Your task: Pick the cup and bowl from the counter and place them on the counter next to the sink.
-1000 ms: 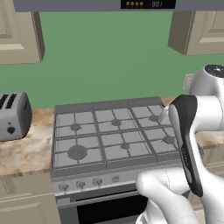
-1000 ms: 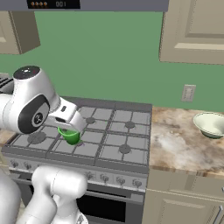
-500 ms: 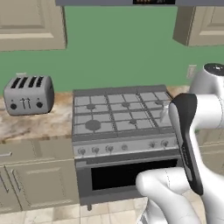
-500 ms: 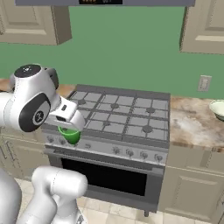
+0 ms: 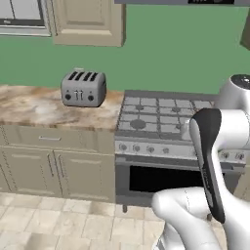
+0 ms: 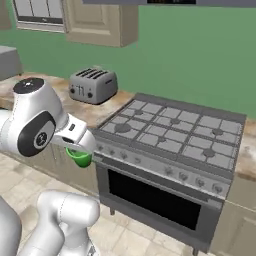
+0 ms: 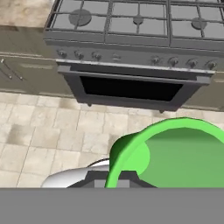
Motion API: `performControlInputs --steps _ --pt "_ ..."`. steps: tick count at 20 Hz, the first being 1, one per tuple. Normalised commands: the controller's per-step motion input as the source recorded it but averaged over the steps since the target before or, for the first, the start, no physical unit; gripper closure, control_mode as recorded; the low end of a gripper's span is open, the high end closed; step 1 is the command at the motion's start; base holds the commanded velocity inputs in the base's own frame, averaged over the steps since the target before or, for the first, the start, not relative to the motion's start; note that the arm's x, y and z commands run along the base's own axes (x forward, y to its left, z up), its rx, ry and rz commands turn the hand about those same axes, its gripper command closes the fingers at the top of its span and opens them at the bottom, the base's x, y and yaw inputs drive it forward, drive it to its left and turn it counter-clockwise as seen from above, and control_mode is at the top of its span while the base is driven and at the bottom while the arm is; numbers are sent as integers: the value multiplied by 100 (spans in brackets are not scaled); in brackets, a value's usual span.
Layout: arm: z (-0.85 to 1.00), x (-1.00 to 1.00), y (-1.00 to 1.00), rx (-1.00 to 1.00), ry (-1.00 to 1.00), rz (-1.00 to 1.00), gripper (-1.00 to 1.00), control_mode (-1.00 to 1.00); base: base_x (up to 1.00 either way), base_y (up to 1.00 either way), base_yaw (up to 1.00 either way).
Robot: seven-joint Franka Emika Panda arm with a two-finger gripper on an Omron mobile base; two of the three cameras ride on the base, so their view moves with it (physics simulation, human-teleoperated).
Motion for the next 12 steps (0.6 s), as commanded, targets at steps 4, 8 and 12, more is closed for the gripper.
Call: performControlInputs --steps 4,8,12 --pt "0 0 0 0 0 0 100 100 0 0 100" --pt "0 0 0 0 0 0 100 100 0 0 100" --pt "0 0 0 0 0 0 100 100 0 0 100"
